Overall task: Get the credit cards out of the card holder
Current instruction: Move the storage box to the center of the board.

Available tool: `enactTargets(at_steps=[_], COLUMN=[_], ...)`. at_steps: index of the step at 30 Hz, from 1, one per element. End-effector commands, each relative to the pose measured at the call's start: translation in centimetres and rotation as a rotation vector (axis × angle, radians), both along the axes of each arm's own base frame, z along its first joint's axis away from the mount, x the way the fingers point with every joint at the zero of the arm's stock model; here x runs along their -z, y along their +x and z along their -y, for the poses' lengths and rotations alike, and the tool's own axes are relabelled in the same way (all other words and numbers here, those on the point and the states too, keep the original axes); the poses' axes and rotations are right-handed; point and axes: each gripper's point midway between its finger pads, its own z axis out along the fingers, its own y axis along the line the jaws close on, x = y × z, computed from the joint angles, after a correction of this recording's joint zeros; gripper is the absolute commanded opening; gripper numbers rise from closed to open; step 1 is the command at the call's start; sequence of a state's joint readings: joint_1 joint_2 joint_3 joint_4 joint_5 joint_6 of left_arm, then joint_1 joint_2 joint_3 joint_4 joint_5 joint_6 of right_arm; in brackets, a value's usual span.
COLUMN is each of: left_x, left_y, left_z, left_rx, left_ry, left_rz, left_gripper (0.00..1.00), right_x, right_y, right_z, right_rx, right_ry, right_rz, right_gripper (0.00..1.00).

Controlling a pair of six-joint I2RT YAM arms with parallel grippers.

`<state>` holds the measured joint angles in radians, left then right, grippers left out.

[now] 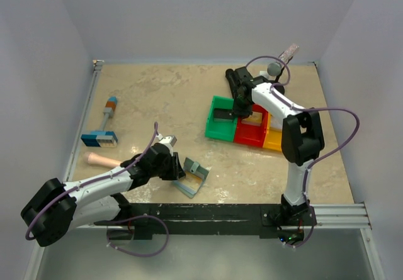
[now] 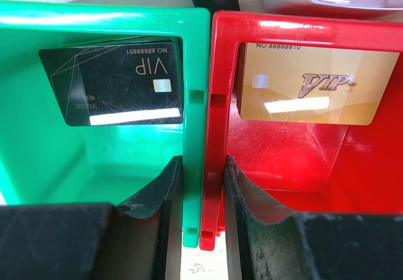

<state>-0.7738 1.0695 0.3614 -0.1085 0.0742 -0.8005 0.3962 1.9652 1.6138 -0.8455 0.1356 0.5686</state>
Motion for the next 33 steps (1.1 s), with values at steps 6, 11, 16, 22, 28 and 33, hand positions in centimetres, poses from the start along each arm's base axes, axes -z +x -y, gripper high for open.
enactTargets(at_steps=[6,11,16,22,28,33], left_x=[0.4,0.2,0.2,0.0,-0.3,-0.6], left_y=[-0.5,-0.5,-0.4,-0.2,-0.1,0.0], left_z=[-0.1,0.0,0.0,0.0,-0.2,-0.2], left_rx=[0.023,0.031,0.031,0.026,0.020,0.020], left_ry=[0.007,0.004,0.006,0.009,0.014,0.014], left_rz=[0.000,0.003,0.004,0.012,0.023,0.026], left_gripper=[0.32,0.32,0.32,0.32,0.32,0.33], right_x=[-3.1,-3.8,-4.9,-6.5,-8.4,-7.0], right_y=[2.8,1.2,-1.0,-4.1,-8.5,-13.2], right_z=[-1.7,-2.0,-2.8,-4.3,-8.7,-12.3], right_rx=[-0.007,-0.033,-0.079,-0.168,-0.419,-0.651], right_ry=[0.109,0.174,0.212,0.184,0.199,0.203], right_rz=[0.101,0.156,0.200,0.249,0.323,0.304], right_gripper=[0.00,0.18,0.41,0.57,0.68,0.78])
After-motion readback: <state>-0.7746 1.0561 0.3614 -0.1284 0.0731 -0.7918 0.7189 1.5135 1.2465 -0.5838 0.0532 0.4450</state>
